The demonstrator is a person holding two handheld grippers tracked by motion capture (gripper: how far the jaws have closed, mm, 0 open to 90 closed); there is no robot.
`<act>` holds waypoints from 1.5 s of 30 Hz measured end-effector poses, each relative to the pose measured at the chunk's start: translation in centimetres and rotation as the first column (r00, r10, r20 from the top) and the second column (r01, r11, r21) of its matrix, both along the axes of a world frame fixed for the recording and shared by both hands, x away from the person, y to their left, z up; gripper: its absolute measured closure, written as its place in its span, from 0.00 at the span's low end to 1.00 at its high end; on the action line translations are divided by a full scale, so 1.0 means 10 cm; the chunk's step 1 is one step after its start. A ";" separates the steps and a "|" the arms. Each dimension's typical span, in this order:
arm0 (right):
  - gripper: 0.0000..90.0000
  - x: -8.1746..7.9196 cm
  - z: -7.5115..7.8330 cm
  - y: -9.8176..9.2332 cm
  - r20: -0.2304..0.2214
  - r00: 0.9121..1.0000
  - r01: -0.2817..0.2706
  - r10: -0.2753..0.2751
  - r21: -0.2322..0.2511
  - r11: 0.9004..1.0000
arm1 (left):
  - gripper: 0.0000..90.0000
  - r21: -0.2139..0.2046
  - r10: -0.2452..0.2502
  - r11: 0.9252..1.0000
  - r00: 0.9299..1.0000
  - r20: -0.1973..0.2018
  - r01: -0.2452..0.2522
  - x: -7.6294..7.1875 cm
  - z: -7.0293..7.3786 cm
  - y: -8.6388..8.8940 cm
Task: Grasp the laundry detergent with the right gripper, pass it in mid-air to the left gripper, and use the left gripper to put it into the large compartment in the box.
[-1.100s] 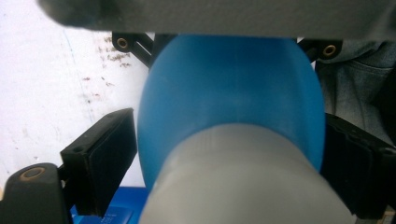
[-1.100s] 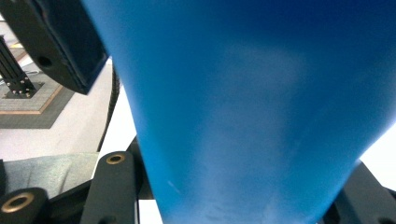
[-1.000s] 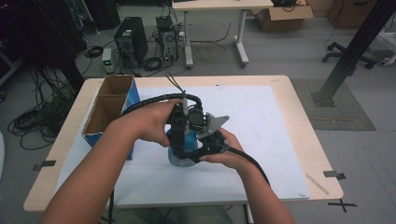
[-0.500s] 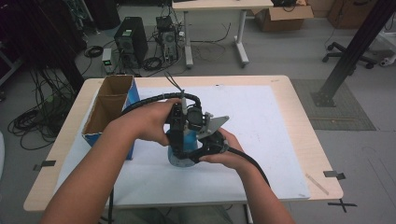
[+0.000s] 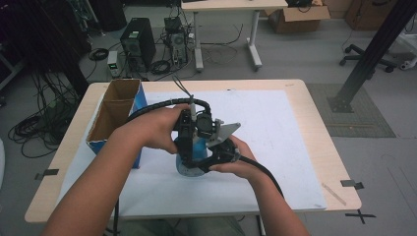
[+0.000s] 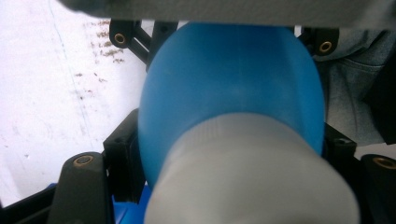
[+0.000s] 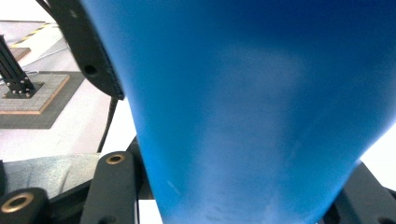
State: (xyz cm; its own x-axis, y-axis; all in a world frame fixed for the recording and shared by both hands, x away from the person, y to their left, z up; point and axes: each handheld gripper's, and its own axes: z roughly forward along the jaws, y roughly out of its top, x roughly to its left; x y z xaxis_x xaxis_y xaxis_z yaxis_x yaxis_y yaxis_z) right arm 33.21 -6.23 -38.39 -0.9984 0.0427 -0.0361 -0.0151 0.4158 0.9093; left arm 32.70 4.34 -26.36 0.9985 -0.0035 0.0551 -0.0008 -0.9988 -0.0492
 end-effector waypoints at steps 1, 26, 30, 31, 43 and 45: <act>0.50 0.00 0.00 0.00 0.000 1.000 0.000 0.000 0.000 1.000 | 0.34 0.000 0.000 1.000 1.000 0.000 0.000 0.00 0.00 0.00; 0.50 0.00 -0.03 0.02 -0.021 1.000 0.003 -0.003 0.000 1.000 | 0.42 0.021 0.002 1.000 1.000 0.029 -0.003 -0.01 -0.03 -0.03; 0.50 -0.01 -0.02 0.01 -0.013 1.000 0.001 -0.001 0.000 1.000 | 0.43 0.026 0.012 1.000 1.000 0.024 -0.013 -0.03 -0.02 -0.05; 0.50 -0.01 -0.02 0.01 -0.013 1.000 0.001 -0.001 0.000 1.000 | 0.43 0.026 0.012 1.000 1.000 0.024 -0.013 -0.03 -0.02 -0.05; 0.49 -0.05 0.06 -0.03 -0.022 1.000 -0.002 0.003 0.037 0.999 | 0.43 0.027 0.016 0.999 0.999 0.032 -0.017 -0.07 0.11 -0.07; 0.48 -0.04 0.06 -0.04 -0.027 1.000 0.001 0.000 0.050 0.999 | 0.43 0.030 0.007 1.000 0.999 0.033 -0.008 -0.07 0.13 -0.06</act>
